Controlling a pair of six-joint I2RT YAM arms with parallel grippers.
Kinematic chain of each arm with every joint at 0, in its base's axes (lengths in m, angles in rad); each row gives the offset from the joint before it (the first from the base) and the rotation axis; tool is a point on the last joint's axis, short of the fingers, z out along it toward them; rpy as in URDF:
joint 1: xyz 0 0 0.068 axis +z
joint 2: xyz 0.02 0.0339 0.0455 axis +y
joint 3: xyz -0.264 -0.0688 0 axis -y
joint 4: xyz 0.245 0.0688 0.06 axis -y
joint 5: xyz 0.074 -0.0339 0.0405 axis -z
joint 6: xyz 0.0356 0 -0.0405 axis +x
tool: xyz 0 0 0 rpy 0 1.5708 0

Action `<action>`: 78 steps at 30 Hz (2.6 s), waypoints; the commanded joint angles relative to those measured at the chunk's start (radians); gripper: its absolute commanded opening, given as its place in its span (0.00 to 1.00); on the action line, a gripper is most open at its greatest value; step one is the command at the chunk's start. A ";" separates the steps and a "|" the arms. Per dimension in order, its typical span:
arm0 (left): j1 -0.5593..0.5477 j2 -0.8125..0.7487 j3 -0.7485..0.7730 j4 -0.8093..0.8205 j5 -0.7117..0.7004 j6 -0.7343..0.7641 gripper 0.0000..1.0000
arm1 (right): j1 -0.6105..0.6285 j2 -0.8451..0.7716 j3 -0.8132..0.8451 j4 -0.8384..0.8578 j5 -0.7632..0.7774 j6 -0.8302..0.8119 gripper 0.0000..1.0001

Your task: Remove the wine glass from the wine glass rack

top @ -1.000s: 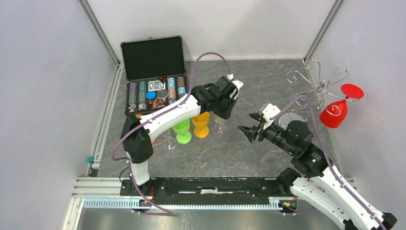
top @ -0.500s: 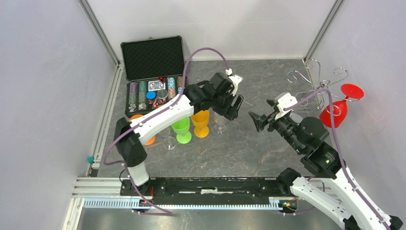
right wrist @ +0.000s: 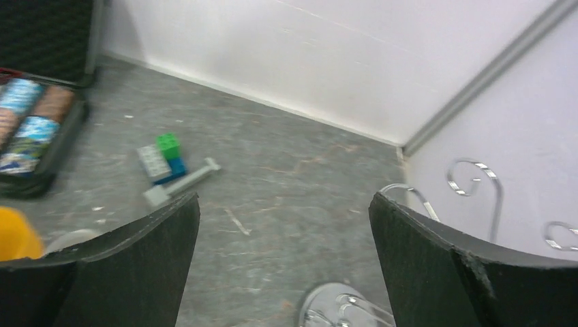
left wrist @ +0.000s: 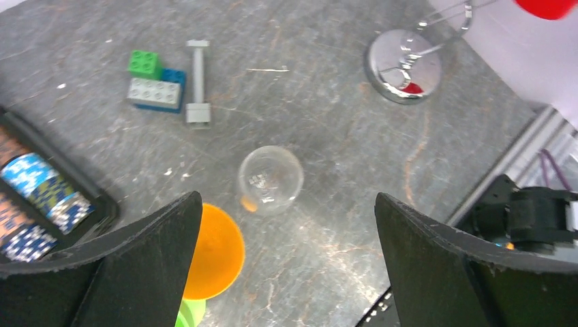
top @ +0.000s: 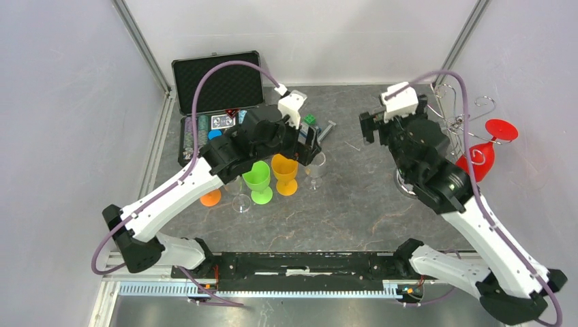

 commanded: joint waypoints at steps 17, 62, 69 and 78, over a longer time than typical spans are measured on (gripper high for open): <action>0.048 -0.234 -0.182 0.064 -0.172 0.010 1.00 | -0.543 0.415 0.692 -0.437 0.513 -0.071 0.89; 0.048 -0.090 -0.083 0.039 -0.015 -0.117 1.00 | -0.640 0.017 -0.164 0.243 0.428 -0.723 0.45; 0.048 -0.096 -0.093 0.039 -0.019 -0.114 1.00 | -0.648 0.014 -0.167 0.163 0.357 -0.670 0.60; 0.048 -0.099 -0.097 0.040 -0.018 -0.106 1.00 | -0.675 0.047 -0.174 0.101 0.344 -0.684 0.55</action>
